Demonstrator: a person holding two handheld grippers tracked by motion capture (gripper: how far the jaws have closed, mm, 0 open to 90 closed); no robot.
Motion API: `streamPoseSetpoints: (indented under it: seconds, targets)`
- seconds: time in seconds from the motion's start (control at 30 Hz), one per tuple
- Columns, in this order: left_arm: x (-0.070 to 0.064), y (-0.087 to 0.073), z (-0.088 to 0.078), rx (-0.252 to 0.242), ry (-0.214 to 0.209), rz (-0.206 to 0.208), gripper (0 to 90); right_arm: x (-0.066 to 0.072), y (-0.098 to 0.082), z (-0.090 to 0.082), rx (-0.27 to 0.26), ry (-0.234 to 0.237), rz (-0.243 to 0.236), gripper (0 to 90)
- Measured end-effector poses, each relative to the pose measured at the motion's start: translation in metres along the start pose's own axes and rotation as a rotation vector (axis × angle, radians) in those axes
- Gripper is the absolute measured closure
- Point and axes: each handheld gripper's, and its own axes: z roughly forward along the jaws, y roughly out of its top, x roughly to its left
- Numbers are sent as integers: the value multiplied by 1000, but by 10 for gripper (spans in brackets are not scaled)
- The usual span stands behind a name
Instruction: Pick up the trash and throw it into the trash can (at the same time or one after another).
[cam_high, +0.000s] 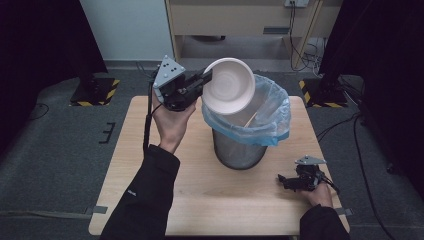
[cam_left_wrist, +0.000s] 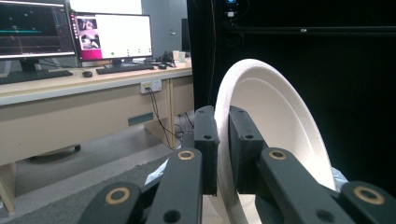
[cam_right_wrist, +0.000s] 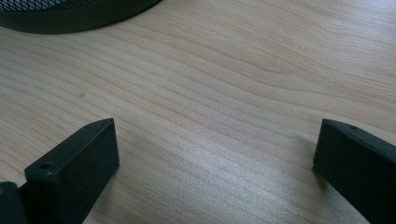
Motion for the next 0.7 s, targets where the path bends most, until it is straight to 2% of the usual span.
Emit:
streamPoseSetpoints:
  seconds: [0.03,0.53,0.7]
  targets:
    - [0,-1,2,-3,4,10,826,0,0,0,0,0,0,4]
    - [-1,-13,31,31,19,-19,826,0,0,0,-1,0,1,4]
    - [-2,-17,39,49,25,-17,826,0,0,0,-1,0,2,4]
